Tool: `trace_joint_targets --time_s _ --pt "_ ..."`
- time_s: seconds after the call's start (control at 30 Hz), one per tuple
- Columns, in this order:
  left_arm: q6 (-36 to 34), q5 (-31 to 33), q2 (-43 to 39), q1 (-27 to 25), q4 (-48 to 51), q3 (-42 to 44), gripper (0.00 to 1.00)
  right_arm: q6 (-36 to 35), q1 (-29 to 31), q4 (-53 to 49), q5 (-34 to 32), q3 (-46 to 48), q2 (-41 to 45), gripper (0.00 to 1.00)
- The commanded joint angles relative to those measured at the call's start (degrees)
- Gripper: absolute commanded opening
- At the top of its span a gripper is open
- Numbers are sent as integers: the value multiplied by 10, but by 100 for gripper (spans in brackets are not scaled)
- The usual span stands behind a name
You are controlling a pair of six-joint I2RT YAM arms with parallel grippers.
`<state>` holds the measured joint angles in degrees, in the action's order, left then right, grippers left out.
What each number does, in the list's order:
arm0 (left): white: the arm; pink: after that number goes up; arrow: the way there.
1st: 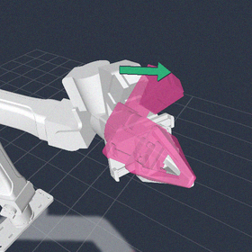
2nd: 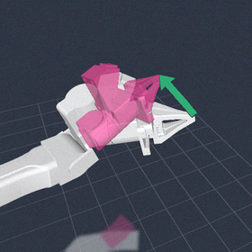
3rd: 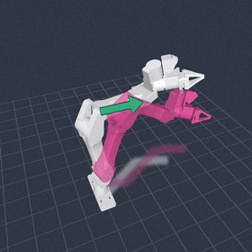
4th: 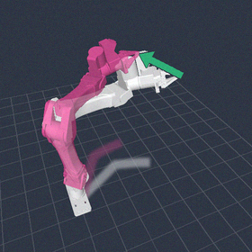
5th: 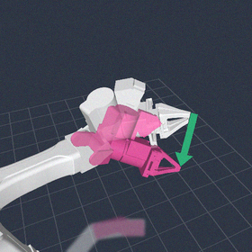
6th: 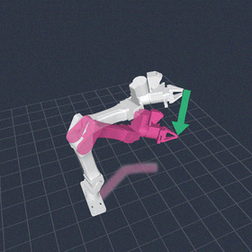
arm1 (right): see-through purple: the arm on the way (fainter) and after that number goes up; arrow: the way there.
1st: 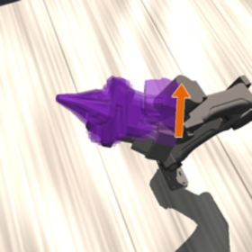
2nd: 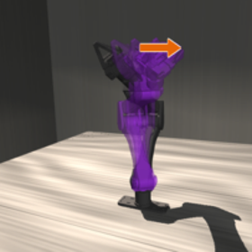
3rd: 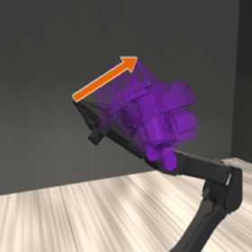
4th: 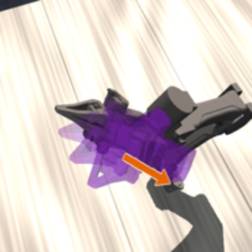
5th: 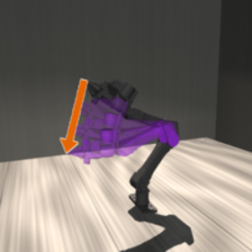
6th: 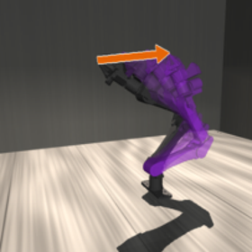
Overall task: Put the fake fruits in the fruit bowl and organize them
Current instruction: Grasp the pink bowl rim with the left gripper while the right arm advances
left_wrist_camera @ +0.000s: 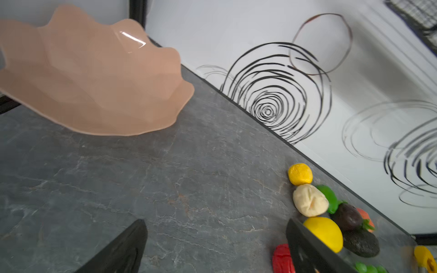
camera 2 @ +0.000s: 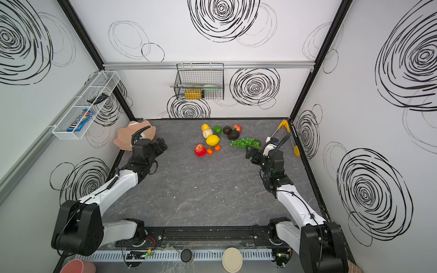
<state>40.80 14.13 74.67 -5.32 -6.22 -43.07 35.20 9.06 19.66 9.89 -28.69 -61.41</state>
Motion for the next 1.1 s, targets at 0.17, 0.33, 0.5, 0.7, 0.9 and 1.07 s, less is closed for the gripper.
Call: trace_joint_targets --time_s 0.17,0.33,0.5,0.7,0.9,1.07 --pt "176 9 62 99 167 -85 96 37 20 -16 34 5 -1 97" --pt "224 -7 122 136 169 -122 96 33 33 -6 10 34 14 97" --pt "255 -40 174 165 161 -151 94 18 52 -3 -20 40 28 97" --pt "263 -32 236 173 183 -211 89 9 67 2 -39 42 33 97" --pt "279 -19 287 180 206 -253 85 7 70 -5 -65 45 36 97" --pt "280 -30 330 190 223 -285 82 7 72 -11 -76 44 40 97"
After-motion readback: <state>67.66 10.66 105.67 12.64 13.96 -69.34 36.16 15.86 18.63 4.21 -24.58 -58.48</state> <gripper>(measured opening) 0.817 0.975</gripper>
